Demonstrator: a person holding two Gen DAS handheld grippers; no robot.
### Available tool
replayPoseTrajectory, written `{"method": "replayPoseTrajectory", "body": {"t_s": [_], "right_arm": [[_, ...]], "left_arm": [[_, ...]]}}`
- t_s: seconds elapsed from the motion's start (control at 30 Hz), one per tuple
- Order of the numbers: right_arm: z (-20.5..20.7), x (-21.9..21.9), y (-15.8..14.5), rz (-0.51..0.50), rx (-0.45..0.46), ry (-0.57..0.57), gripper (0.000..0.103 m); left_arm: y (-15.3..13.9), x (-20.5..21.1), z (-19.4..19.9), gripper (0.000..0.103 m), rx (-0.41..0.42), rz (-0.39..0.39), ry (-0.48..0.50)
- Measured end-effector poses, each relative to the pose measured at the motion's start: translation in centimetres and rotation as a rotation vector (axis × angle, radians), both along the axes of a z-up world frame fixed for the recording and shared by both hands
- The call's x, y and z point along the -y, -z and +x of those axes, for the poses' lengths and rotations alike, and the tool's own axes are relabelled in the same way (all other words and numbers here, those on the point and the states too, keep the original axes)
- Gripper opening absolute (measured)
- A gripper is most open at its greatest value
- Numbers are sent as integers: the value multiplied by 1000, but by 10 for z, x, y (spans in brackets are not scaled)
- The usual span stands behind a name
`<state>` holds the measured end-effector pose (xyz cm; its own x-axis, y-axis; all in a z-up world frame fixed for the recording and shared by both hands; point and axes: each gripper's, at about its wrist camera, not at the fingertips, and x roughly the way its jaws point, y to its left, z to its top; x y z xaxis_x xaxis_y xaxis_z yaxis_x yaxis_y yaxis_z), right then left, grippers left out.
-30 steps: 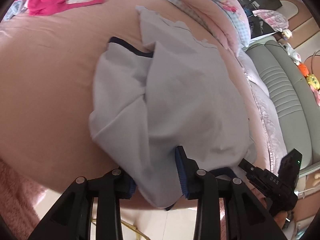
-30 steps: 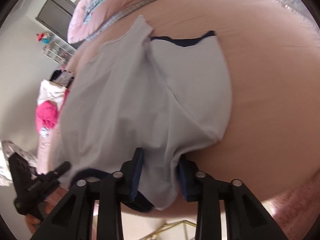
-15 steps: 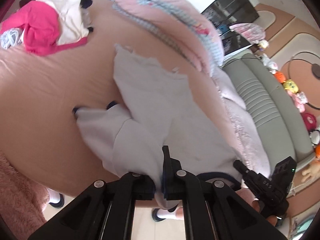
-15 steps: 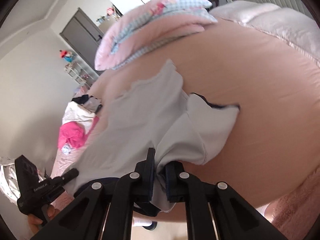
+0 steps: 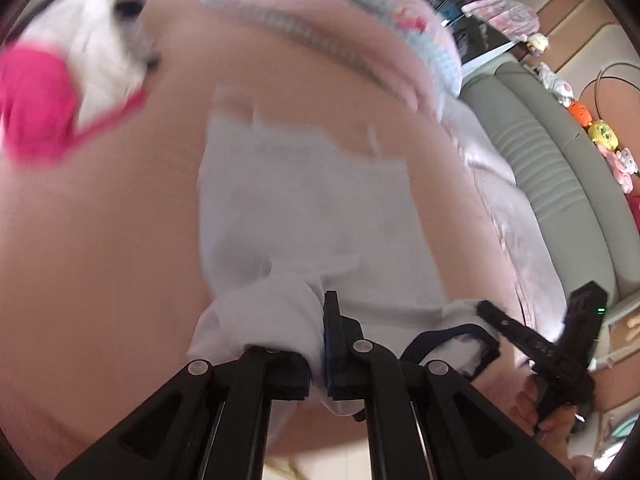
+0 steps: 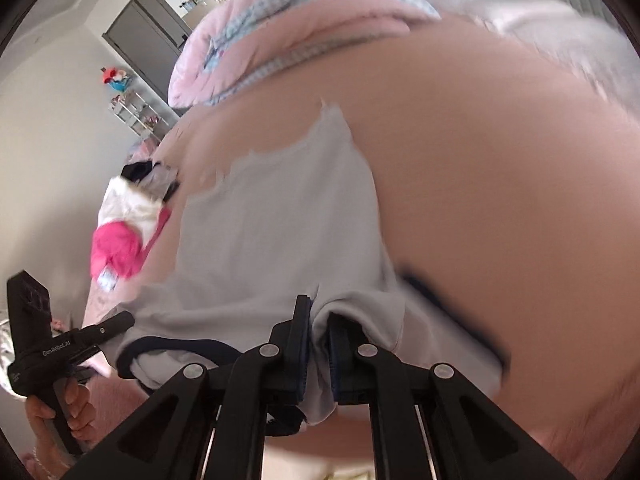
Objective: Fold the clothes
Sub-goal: 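Lift and re-lay the shirt hem with both grippers to smooth it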
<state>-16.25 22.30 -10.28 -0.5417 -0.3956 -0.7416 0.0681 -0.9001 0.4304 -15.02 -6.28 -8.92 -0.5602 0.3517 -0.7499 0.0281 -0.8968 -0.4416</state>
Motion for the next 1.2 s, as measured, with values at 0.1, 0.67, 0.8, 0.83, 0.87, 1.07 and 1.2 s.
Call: {"method": "replayPoseTrajectory", "body": {"t_s": [0.1, 0.67, 0.8, 0.83, 0.87, 1.07, 1.2], "right_arm": [[-60, 2, -104, -30, -194, 13, 7], [25, -30, -195, -97, -417, 86, 6], [38, -35, -43, -83, -73, 158, 6], [40, -36, -12, -79, 0, 161, 6], [42, -36, 17, -66, 70, 147, 7], [53, -64, 55, -61, 154, 176, 7], [44, -61, 52, -53, 194, 139, 8]], "left_arm": [[-116, 2, -54, 3, -222, -11, -1], [-129, -9, -14, 4, -235, -52, 127], [25, -14, -23, 3, 127, -44, 109], [51, -15, -20, 4, 188, -45, 107], [76, -16, -17, 4, 244, -46, 102], [102, 7, 32, 25, 226, 56, -61], [108, 19, 53, 31, 174, 107, -140]]}}
